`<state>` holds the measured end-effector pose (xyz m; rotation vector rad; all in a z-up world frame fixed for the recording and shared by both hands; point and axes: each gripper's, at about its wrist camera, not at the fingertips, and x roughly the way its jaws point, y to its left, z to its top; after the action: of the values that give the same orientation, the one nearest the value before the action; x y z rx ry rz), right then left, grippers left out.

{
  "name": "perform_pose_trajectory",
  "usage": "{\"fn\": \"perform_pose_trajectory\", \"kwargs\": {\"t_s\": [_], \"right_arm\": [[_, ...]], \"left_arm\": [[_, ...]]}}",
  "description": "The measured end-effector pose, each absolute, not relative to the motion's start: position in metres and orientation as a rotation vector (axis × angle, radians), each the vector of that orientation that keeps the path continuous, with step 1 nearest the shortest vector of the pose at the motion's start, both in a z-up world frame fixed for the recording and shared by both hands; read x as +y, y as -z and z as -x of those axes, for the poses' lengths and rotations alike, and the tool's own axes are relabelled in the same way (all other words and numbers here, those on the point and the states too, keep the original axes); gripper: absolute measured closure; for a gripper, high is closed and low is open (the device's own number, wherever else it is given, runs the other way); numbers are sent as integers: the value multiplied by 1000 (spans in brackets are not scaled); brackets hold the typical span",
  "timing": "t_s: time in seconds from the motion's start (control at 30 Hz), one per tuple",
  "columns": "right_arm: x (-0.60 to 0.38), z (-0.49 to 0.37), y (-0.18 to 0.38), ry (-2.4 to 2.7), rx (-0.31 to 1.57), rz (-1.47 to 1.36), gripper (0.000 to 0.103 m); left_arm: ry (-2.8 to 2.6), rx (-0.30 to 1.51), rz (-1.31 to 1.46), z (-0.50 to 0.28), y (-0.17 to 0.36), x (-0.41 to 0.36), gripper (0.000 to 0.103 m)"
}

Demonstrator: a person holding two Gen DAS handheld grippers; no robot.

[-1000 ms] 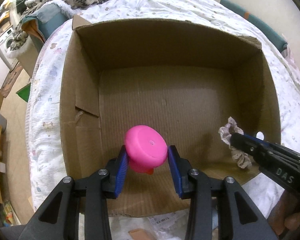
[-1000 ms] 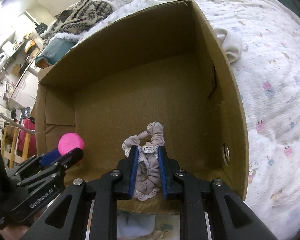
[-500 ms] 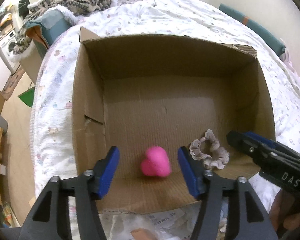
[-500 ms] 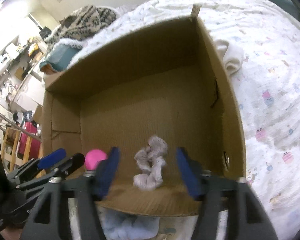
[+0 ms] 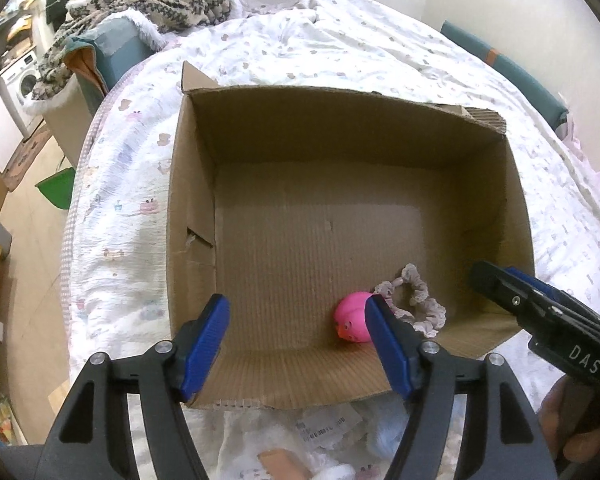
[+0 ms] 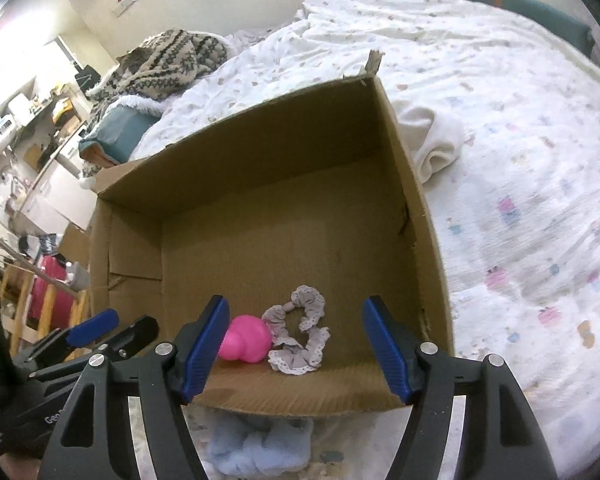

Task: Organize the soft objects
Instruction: 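Withdraw both open tools from the box toward the remaining items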

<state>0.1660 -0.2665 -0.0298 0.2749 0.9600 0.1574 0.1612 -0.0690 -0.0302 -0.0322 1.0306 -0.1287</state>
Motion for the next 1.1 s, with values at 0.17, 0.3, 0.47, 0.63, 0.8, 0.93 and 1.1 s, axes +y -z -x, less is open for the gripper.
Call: {"fn": "perform_pose_trajectory", "kwargs": {"t_s": [0.17,0.3,0.47,0.63,0.8,0.93,1.1], "right_arm": [[-269,-157,22,-152,950,-266,30],[-271,-148,16,-159,936,-273,30],[-273,-132,16,-142,951,-299,30],[-270,-113,13,-149,955,-310,30],[-269,-99,16,-156,974,-326,30],[-270,-91,22,-142,1010,-343,30],[-279,-83,32,-121,1047,-408,30]], "left_arm": [[132,999,14,-150,22,-64,35],[121,990,28,-138,14,-53,35],[90,970,25,-121,9,-37,35],[70,991,79,-106,11,-16,35],[45,1025,116,-92,17,-2,35],[73,1097,157,-86,32,1,35],[129,1289,297,-81,77,-4,50]]}}
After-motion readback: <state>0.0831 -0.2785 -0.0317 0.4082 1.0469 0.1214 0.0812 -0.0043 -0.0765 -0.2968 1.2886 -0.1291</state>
